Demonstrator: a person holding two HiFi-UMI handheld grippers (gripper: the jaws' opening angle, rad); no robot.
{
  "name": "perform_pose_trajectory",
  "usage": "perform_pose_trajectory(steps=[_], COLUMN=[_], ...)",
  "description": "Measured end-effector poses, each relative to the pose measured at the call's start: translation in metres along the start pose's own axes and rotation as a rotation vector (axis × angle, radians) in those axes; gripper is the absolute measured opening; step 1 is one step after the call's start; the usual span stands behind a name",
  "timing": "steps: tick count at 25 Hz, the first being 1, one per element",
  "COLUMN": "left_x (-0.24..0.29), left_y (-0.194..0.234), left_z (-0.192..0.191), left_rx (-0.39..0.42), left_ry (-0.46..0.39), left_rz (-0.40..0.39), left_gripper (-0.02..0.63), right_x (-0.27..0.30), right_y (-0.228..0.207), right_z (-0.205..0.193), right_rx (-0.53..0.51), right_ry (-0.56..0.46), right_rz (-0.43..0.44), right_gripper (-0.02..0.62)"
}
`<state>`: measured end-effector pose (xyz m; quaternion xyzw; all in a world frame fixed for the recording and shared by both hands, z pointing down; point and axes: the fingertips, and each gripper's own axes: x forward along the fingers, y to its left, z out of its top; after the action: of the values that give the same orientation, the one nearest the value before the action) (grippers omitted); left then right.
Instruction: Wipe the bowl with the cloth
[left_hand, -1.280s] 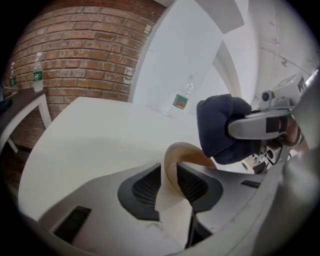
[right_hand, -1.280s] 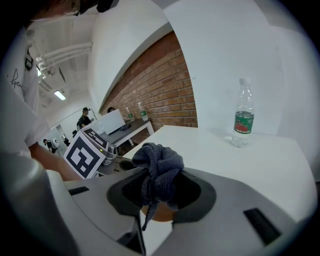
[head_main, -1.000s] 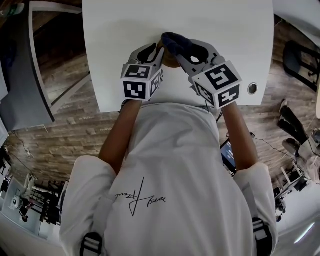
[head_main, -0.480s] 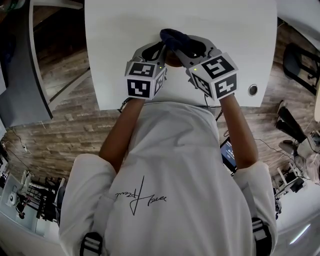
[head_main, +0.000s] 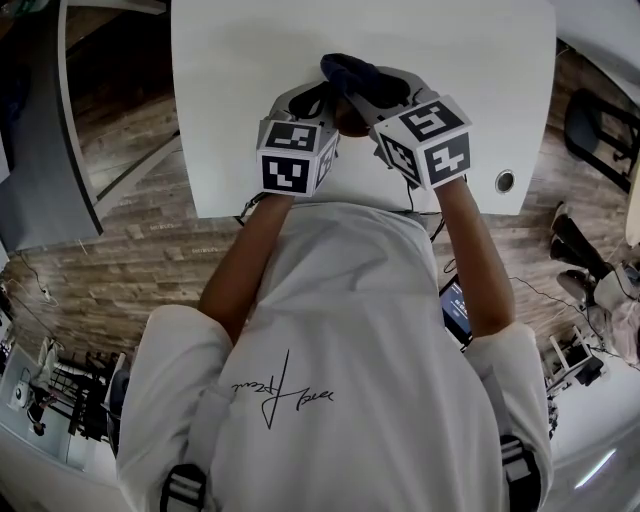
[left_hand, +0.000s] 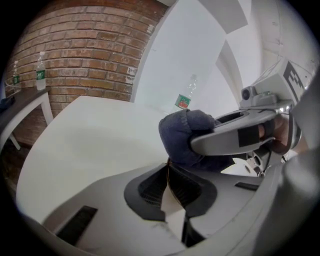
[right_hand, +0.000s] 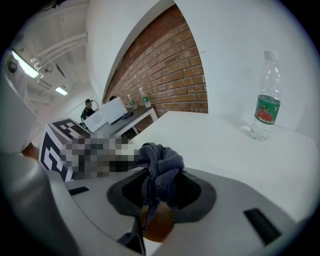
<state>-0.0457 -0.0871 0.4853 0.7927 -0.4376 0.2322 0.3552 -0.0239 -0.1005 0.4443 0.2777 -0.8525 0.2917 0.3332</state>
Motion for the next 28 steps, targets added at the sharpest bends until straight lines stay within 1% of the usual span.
perform_pose_trajectory(steps=[10, 13, 21, 28], left_x=[0.001, 0.000, 0.003, 0.001], left_y=[0.001, 0.000, 0.000, 0.002], left_z=[0.000, 0.001, 0.004, 0.001], left_rx=[0.013, 0.009, 0.005, -0.006], left_ry=[-0.010, -0.015, -0.015, -0.019], left_rz=[0.014, 0.012, 0.011, 0.014], left_gripper=[0.003, 0.003, 0.003, 0.003], right_x=[0.003, 0.001, -0.003, -0.008], right_y=[-0.006, -0.010, -0.022, -0.028], right_z=[0.000, -0.002, -0.002, -0.007], right_rx=[0.066, 0.091, 0.109, 0.157], right_ry=[0.027, 0.031, 0.039, 0.039], right_rz=[-0.020, -0.040, -0.074, -0.078], right_gripper=[0.104, 0.104, 0.104, 0.104])
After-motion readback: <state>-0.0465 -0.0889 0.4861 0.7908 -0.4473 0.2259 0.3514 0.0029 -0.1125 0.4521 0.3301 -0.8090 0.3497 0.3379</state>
